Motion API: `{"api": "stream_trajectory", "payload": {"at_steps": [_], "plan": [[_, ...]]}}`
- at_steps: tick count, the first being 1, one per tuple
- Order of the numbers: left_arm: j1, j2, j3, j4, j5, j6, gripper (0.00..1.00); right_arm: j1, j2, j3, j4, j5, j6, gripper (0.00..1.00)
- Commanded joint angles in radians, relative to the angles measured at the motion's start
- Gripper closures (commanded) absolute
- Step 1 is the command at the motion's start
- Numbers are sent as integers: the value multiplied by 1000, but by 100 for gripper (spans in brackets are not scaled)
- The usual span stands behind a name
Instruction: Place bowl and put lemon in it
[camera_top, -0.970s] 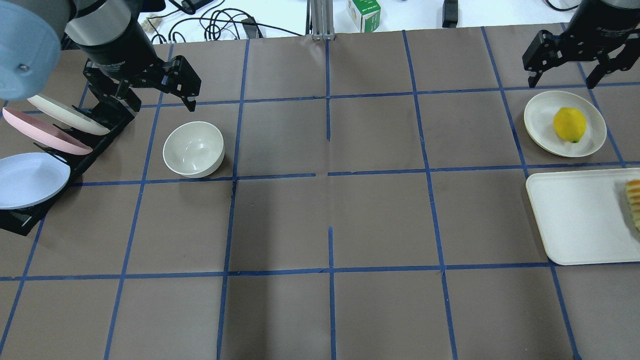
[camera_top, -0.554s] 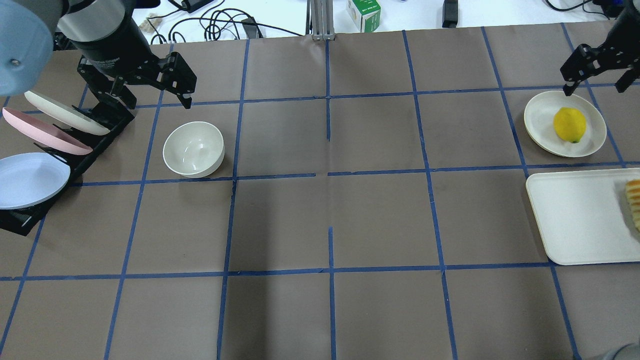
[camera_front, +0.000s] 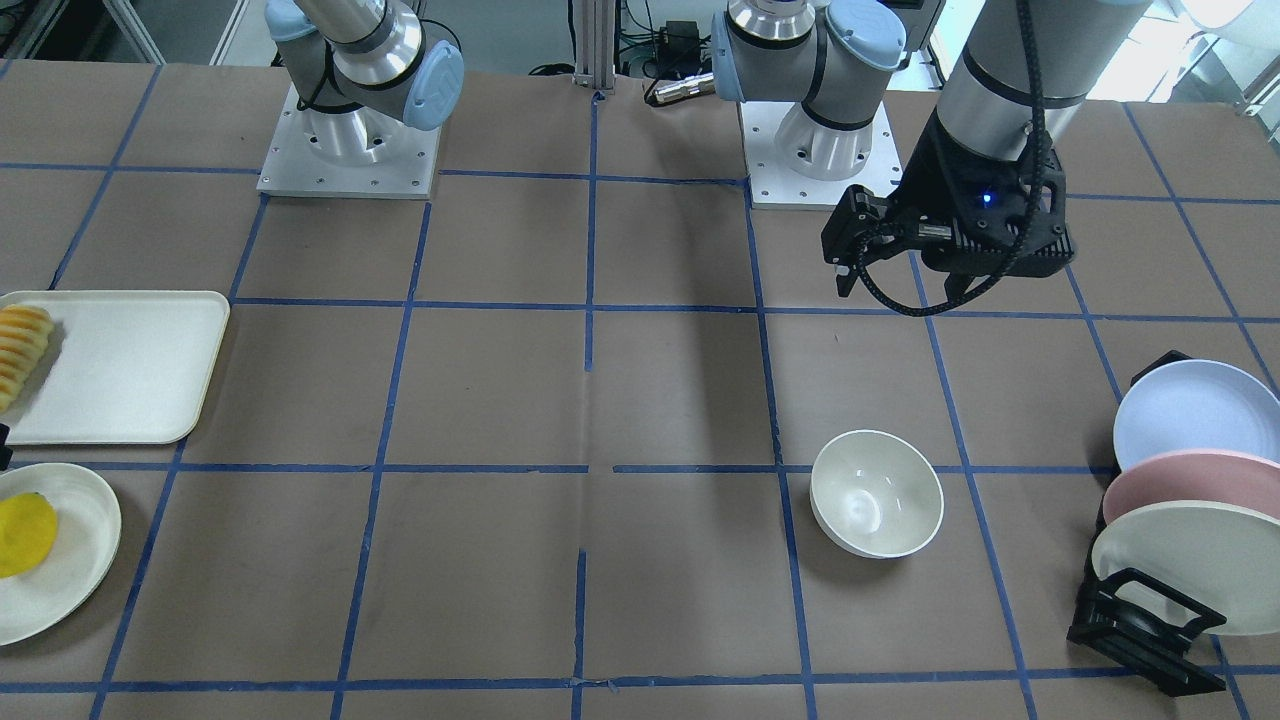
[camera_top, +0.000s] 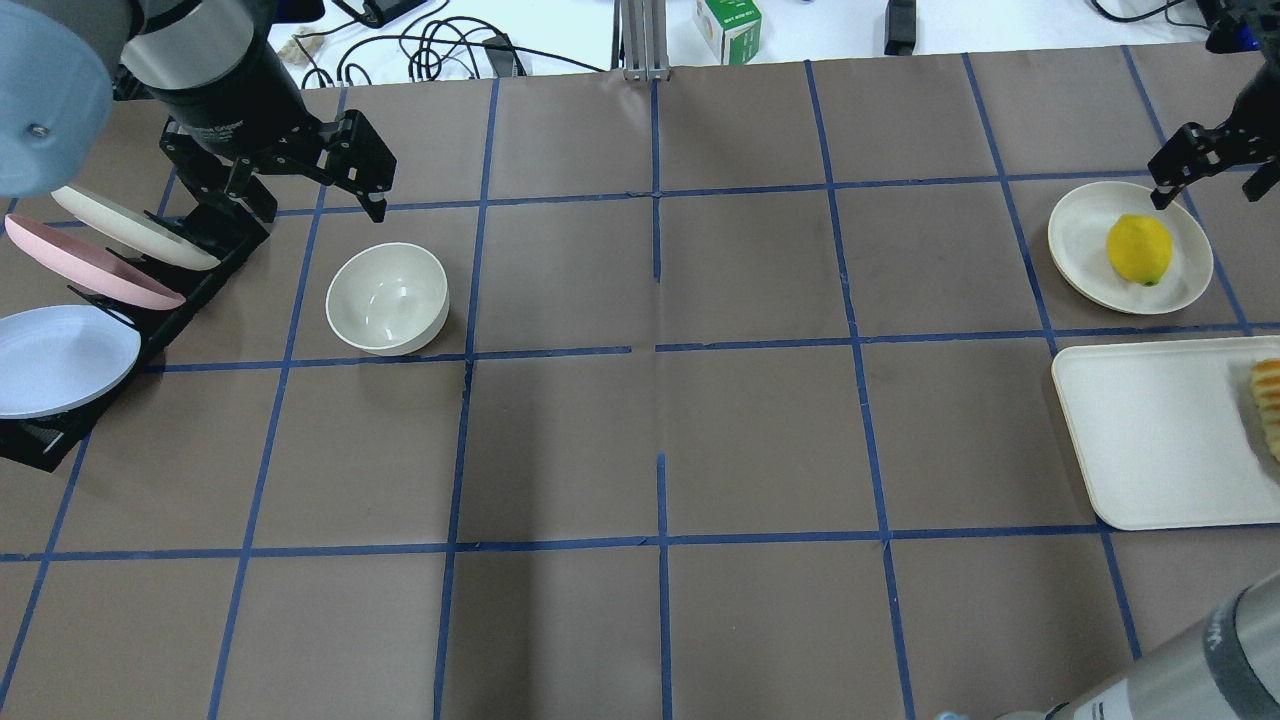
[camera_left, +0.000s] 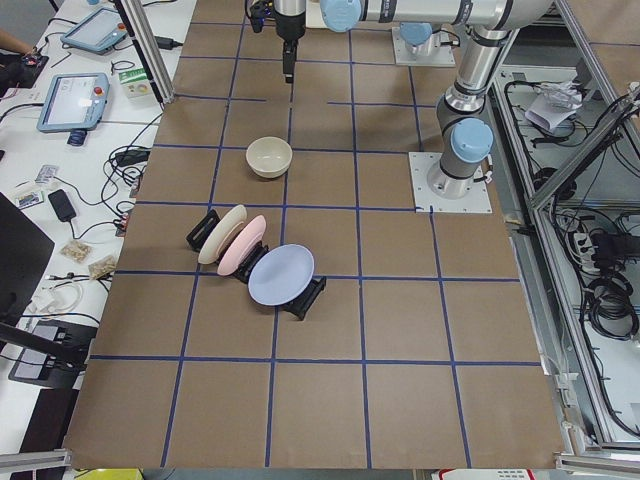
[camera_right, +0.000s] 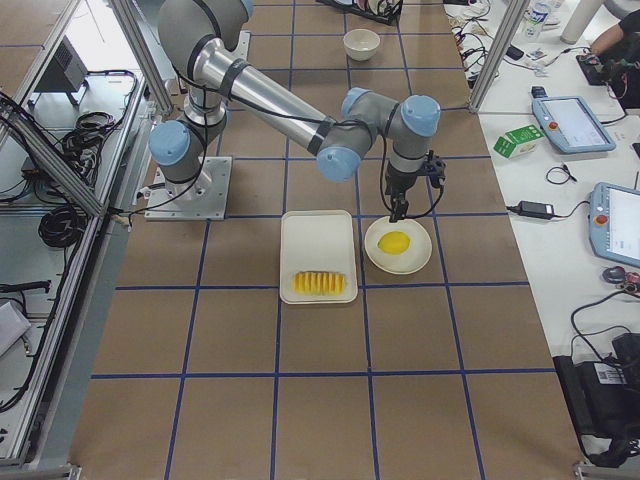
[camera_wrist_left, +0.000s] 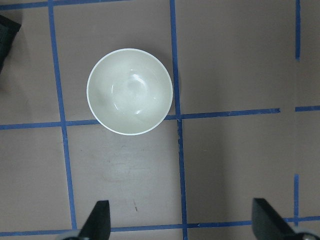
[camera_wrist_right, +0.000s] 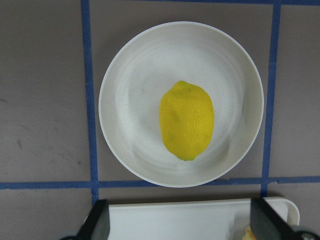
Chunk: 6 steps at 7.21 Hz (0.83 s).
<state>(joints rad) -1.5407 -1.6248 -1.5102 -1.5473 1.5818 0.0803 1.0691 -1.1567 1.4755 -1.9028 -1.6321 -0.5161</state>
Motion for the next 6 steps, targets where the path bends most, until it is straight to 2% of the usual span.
{"api": "stream_trajectory", "payload": {"at_steps": [1, 2, 6], "plan": [[-1, 3, -1, 3, 3, 0, 0, -4, 81, 0, -59, 1, -12, 0], [2, 3, -2, 3, 1, 1, 0, -11, 109, 2, -103, 0, -16, 0], [5, -1, -2, 4, 1, -1, 0, -14, 196, -3, -110, -3, 4, 0]]}}
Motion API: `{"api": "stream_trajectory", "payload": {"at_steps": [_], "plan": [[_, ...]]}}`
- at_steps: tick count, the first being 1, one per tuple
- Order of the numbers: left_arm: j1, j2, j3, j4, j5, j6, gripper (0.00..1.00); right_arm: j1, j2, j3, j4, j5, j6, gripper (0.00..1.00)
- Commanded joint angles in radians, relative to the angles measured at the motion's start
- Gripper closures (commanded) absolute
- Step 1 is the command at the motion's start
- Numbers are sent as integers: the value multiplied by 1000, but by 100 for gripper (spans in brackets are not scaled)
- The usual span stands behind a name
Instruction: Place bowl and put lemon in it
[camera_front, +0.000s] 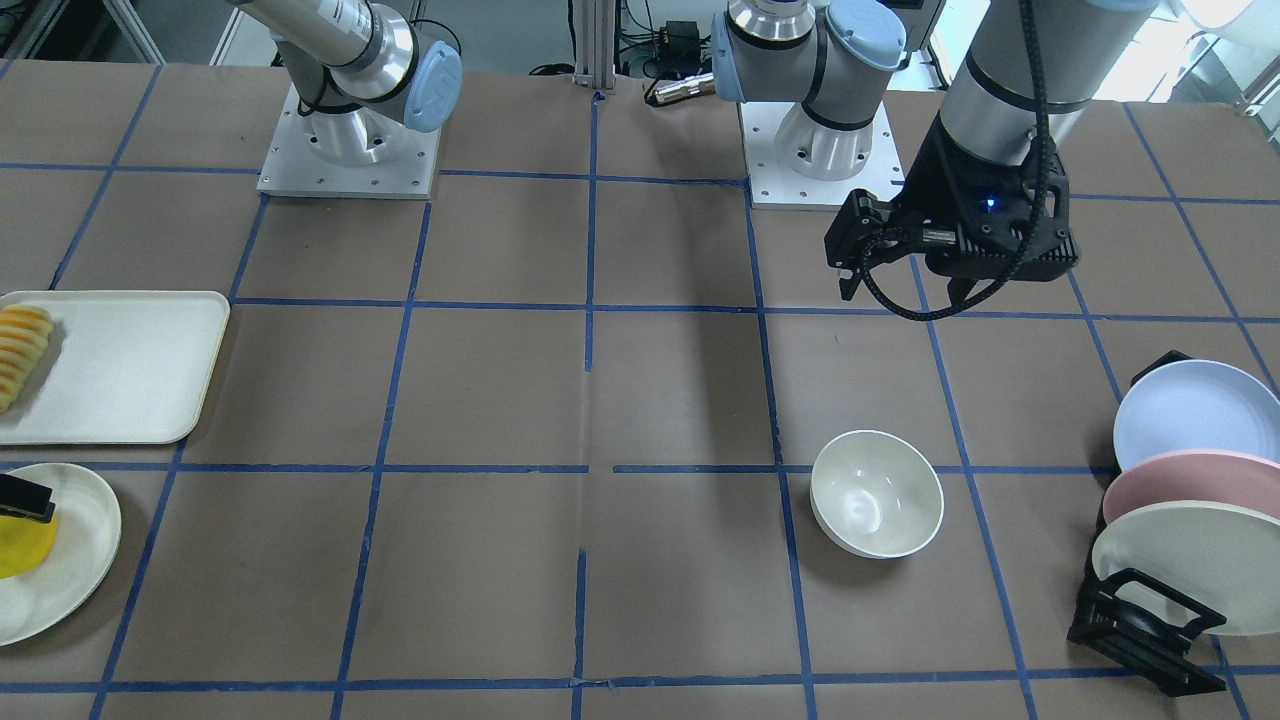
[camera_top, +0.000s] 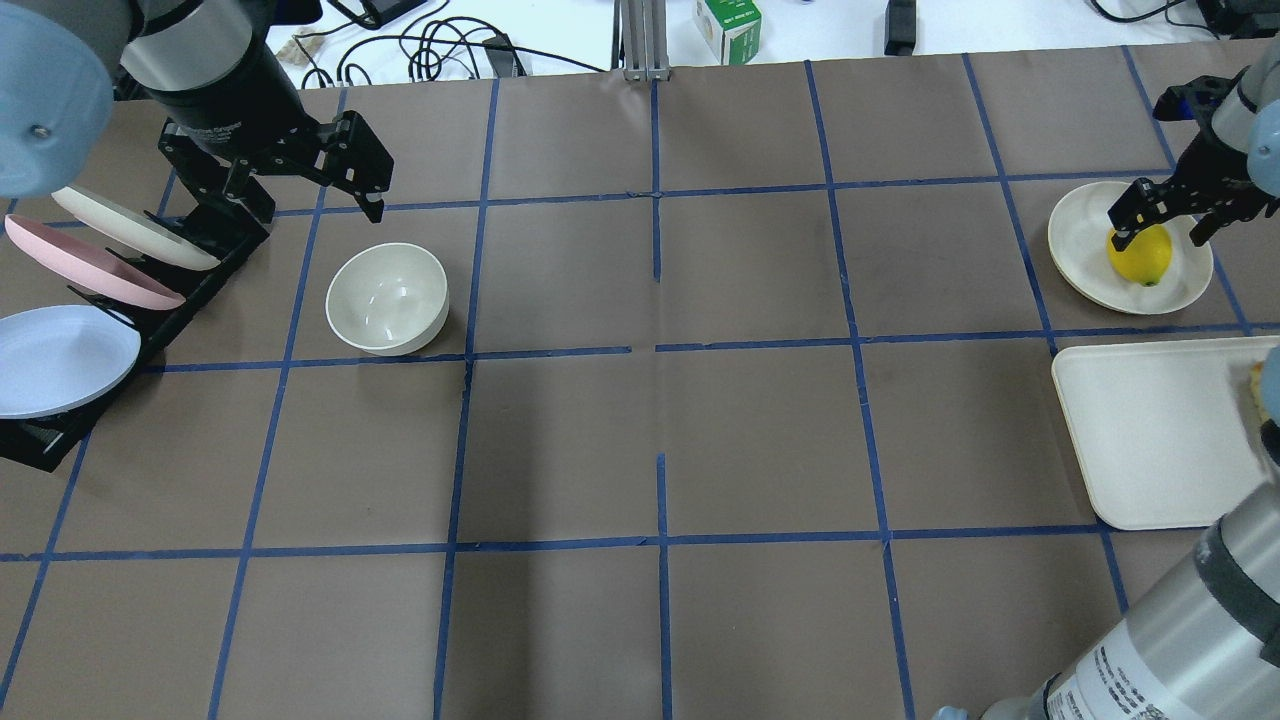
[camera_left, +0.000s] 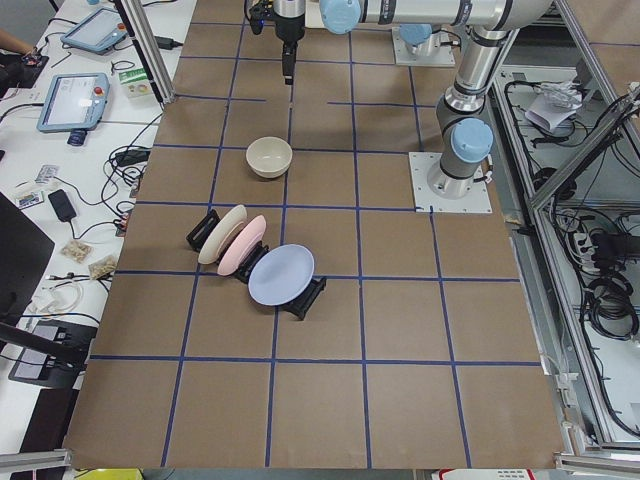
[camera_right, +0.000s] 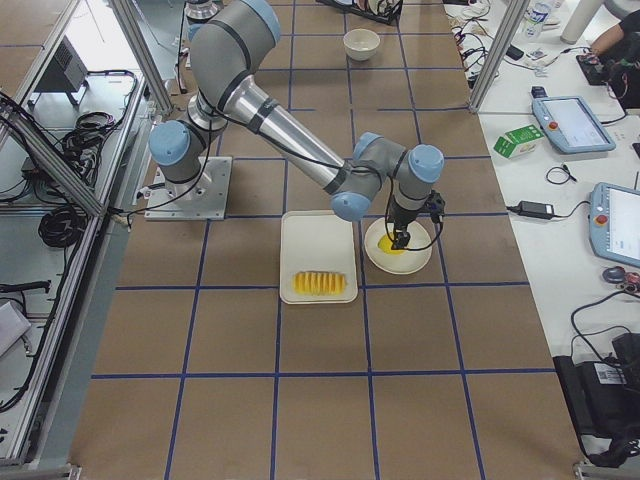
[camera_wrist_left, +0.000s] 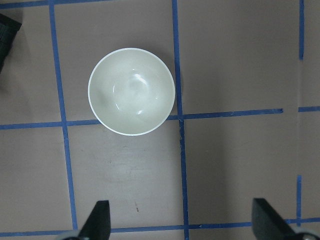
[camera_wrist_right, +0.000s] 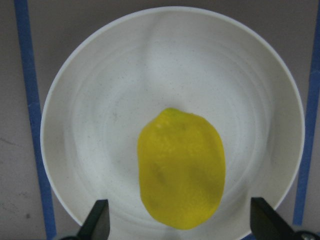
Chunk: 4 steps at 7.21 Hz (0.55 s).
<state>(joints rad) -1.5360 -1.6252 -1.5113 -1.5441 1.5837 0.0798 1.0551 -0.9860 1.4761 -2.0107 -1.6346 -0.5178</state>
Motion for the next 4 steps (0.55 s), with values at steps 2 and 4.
{"api": "stream_trajectory", "payload": {"at_steps": [2, 4], "plan": [[5, -2, -27, 4, -1, 15, 0, 0, 44, -14, -2, -4, 5, 5], [78, -89, -84, 170, -1, 138, 0, 0, 55, -19, -2, -4, 5, 24]]}}
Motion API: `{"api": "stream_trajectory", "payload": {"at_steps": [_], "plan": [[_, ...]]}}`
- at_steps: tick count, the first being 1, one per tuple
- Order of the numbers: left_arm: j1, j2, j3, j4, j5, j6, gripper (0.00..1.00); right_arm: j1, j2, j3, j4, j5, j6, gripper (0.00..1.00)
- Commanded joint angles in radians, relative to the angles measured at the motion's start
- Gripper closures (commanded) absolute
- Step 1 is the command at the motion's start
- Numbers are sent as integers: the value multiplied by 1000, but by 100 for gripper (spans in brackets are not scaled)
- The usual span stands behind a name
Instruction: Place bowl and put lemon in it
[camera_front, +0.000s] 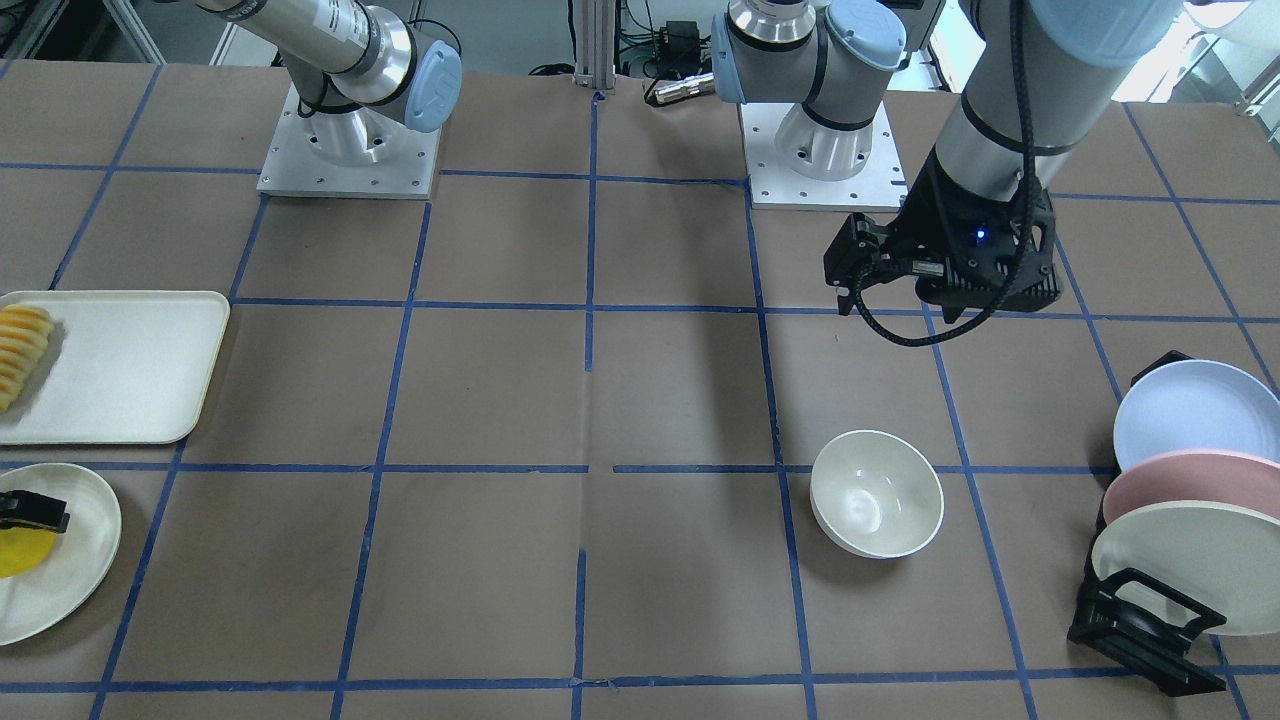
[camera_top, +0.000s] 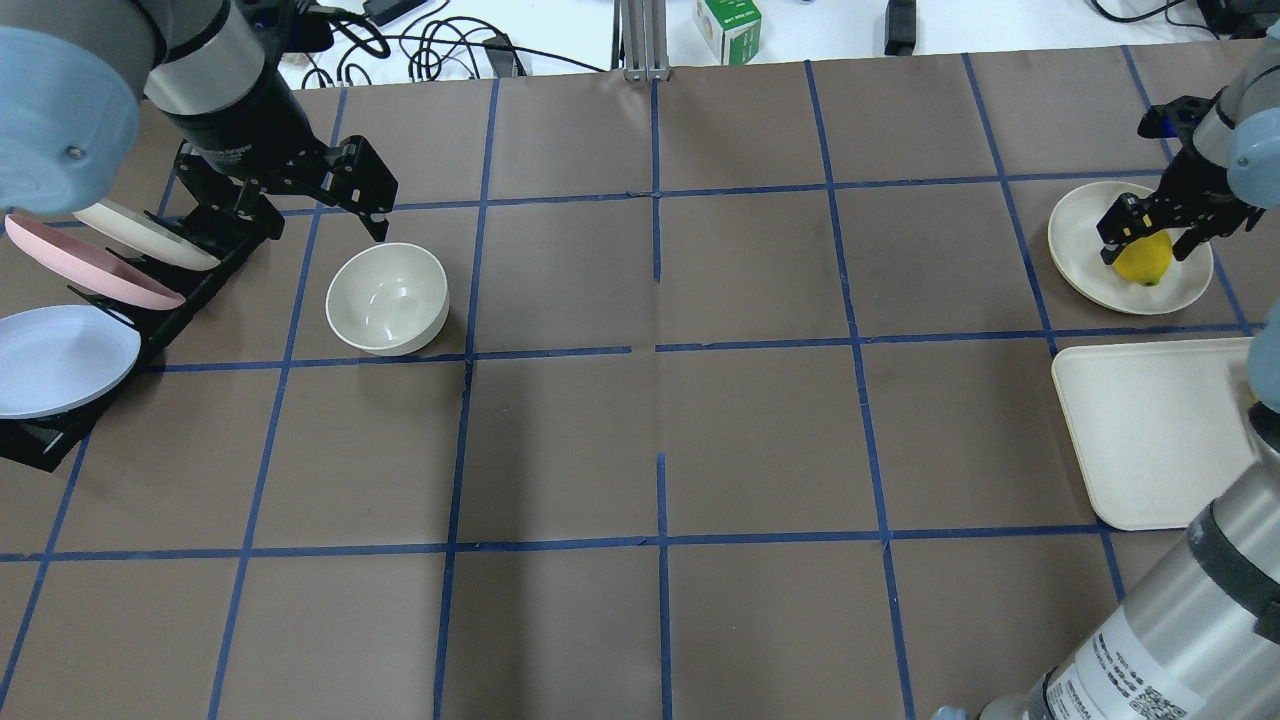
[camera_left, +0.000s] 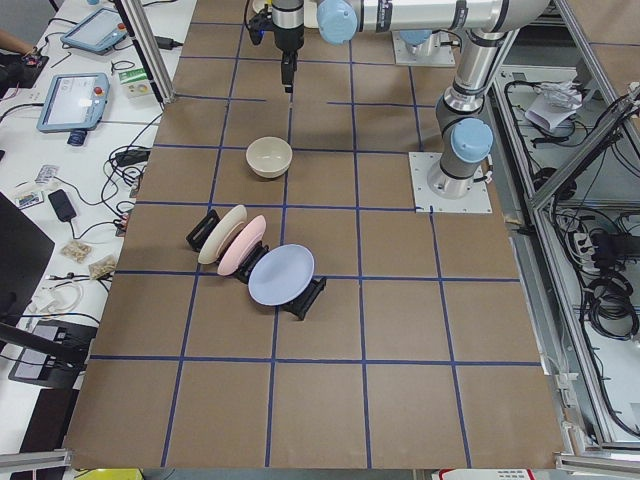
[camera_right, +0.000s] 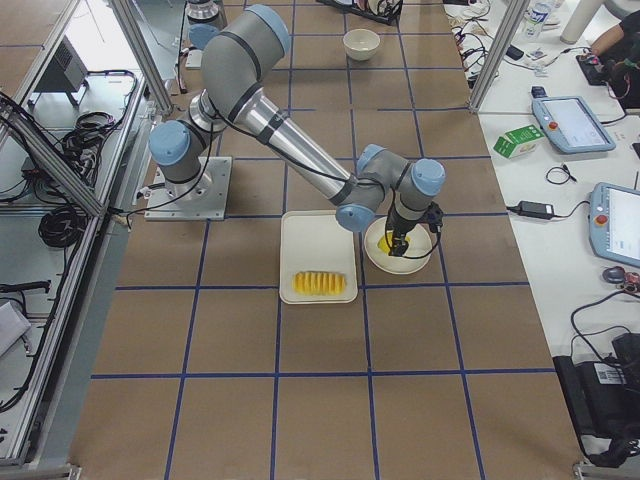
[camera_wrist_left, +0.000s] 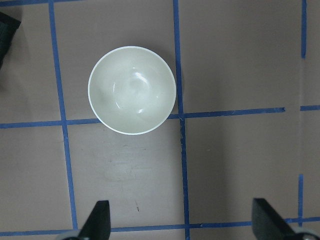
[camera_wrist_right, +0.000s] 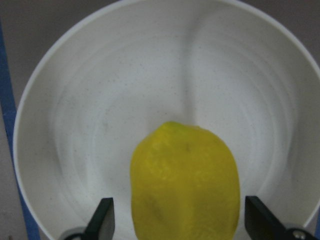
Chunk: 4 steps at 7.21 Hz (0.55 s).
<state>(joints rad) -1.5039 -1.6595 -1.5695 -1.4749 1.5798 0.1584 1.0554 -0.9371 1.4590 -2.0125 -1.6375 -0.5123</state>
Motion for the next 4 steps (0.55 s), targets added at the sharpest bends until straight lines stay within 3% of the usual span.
{"api": "stream_trajectory", "payload": {"at_steps": [1, 2, 3, 4], "plan": [[113, -118, -23, 125, -6, 103, 0, 0, 4, -2, 0, 5, -2, 58], [155, -184, -29, 210, -9, 180, 0, 0, 1, -2, 6, 2, -3, 85], [181, -233, -30, 237, -9, 208, 1, 0, -6, -3, 17, -1, -3, 100], [189, -290, -43, 293, -11, 205, 2, 0, -28, -3, 27, -5, -5, 100]]}}
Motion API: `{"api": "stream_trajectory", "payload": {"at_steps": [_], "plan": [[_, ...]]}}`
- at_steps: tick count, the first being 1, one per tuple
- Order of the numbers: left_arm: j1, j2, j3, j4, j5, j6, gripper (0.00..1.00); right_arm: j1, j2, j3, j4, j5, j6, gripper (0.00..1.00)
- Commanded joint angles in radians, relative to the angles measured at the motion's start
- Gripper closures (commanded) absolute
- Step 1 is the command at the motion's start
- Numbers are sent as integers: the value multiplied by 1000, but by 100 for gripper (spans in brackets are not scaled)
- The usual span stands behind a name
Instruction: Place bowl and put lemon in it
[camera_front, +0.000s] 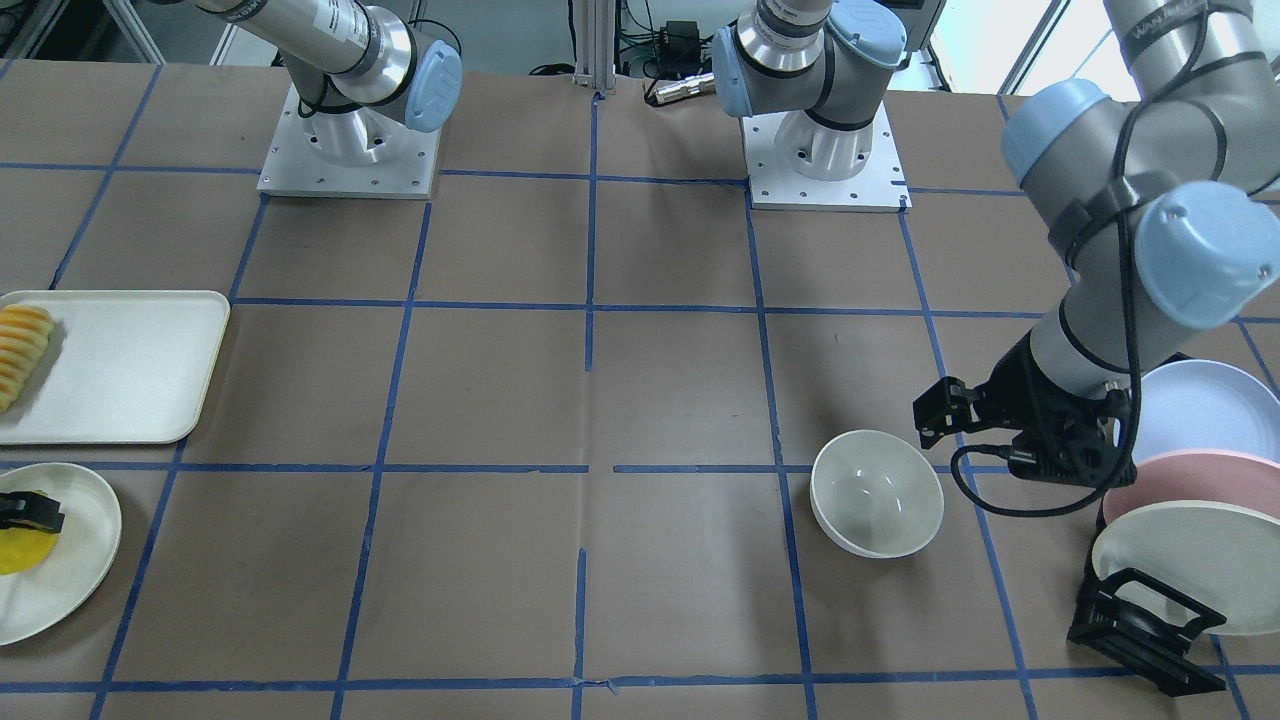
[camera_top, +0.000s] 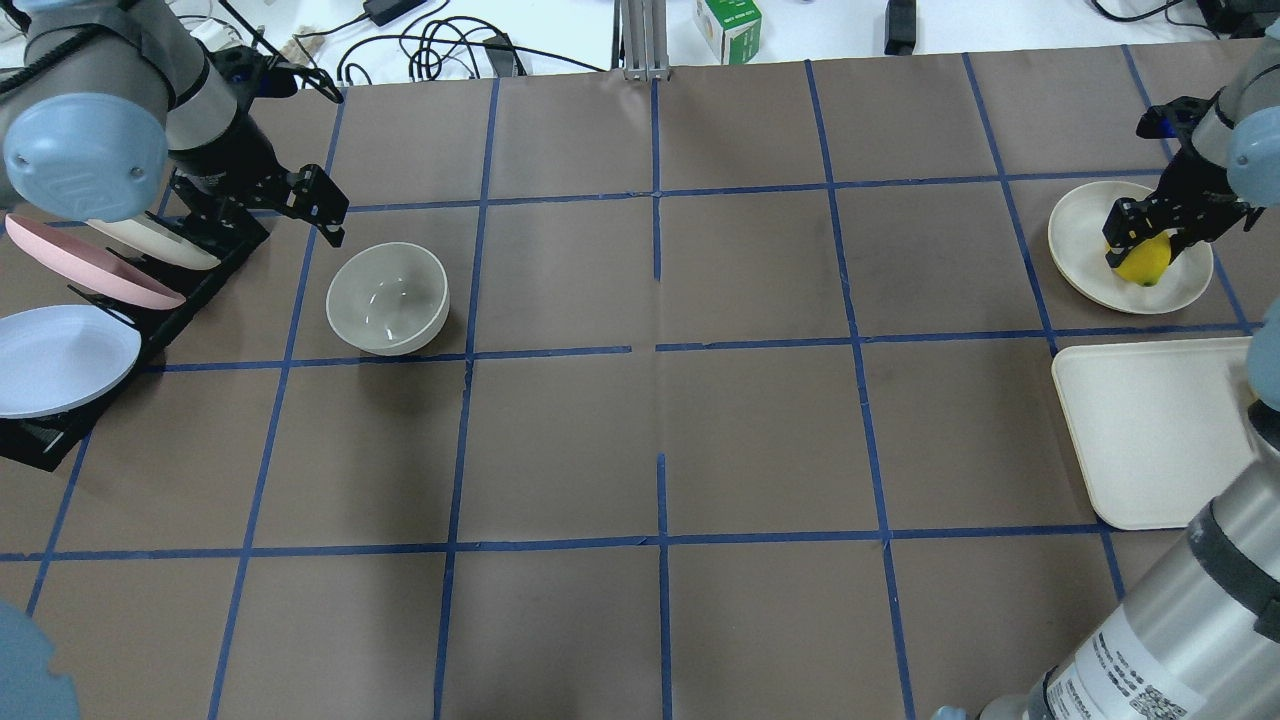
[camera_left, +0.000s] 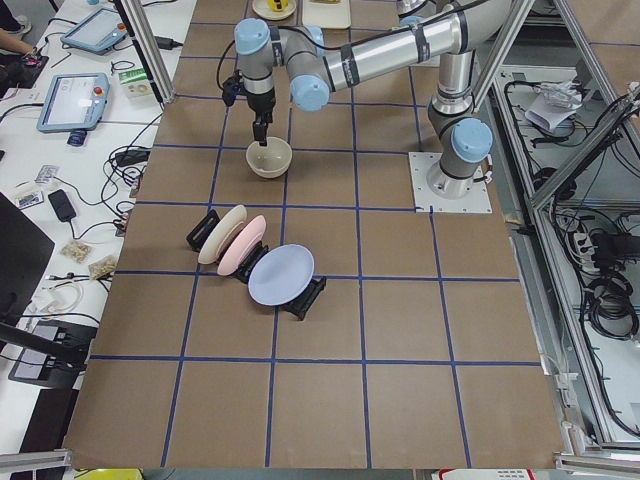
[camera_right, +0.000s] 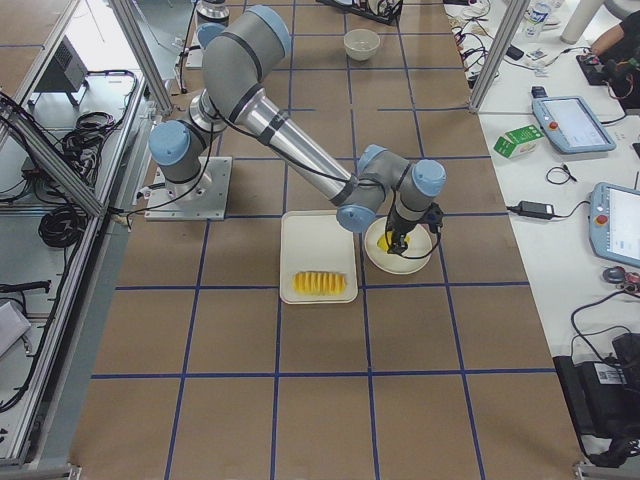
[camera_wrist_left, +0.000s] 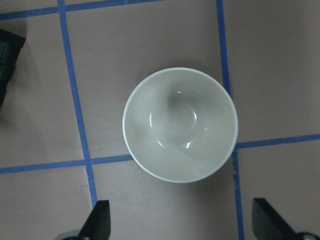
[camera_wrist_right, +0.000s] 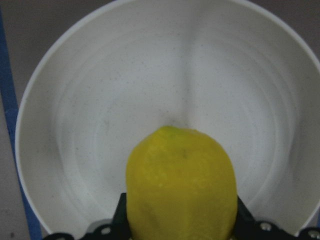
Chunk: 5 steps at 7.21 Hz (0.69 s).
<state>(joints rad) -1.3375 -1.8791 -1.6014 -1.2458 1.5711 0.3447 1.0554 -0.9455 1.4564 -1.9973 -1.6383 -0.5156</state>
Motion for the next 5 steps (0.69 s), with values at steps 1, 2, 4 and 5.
{"api": "stream_trajectory", "payload": {"at_steps": [1, 2, 4, 5], "plan": [[23, -119, -28, 142, -2, 23, 3, 1, -63, -1, 75, 1, -1, 100], [23, -152, -43, 181, -2, 25, 6, 14, -112, 1, 144, 8, -1, 100], [23, -216, -48, 207, -6, 25, 29, 46, -183, 1, 257, 69, 2, 100], [23, -227, -45, 206, -23, 30, 60, 73, -206, 1, 281, 69, 12, 100]]}}
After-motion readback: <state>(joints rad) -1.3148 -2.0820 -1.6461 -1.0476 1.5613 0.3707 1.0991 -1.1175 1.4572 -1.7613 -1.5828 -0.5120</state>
